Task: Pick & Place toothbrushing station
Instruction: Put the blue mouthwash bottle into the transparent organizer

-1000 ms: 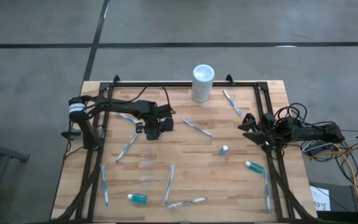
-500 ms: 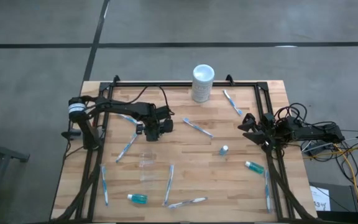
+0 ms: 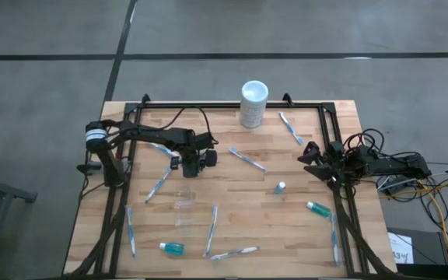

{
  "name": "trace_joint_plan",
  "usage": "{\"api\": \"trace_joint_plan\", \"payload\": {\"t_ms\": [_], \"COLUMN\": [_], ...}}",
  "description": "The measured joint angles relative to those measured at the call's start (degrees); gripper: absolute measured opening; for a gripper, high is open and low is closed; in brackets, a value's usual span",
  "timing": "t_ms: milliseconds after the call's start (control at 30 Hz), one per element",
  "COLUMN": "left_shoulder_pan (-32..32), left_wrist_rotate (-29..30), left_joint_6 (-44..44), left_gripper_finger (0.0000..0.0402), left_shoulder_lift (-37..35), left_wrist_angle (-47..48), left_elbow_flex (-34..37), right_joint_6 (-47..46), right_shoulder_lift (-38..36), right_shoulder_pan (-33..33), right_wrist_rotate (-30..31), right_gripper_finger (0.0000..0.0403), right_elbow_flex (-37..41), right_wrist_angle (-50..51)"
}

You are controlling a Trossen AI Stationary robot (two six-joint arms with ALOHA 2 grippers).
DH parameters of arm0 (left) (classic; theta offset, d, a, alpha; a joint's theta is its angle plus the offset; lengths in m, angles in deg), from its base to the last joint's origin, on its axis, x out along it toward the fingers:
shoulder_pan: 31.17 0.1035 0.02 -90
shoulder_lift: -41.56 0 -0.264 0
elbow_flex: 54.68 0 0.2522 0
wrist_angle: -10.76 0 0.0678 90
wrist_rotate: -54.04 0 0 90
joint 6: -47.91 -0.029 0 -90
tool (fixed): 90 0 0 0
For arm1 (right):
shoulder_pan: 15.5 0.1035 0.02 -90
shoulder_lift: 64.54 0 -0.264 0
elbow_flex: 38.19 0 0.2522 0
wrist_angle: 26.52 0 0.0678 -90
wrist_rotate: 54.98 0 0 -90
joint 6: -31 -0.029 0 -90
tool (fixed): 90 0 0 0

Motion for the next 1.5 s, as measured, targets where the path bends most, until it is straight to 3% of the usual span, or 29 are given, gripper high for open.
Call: {"api": "trace_joint_plan", "payload": {"t_ms": [800, 1500], "left_shoulder_pan": [0.0, -0.1], "left_wrist_rotate": [0.9, -0.5], "left_joint_6": [0.1, 13.9], "left_gripper_finger": [0.0103, 0.0103], "left_shoulder_lift": [-0.1, -1.1], "left_wrist_angle": [0.2, 0.0], "left_elbow_flex": [-1.7, -4.7], "right_joint_6": [0.0, 0.0], "right_shoulder_lift": [0.0, 0.0], "right_shoulder_pan": [0.0, 0.0], "right_wrist_rotate": [0.0, 0.0], "right_gripper_finger": [0.0206, 0.0206], "right_elbow_flex": [0.0, 0.0], "right_wrist_angle": [0.0, 0.0]}}
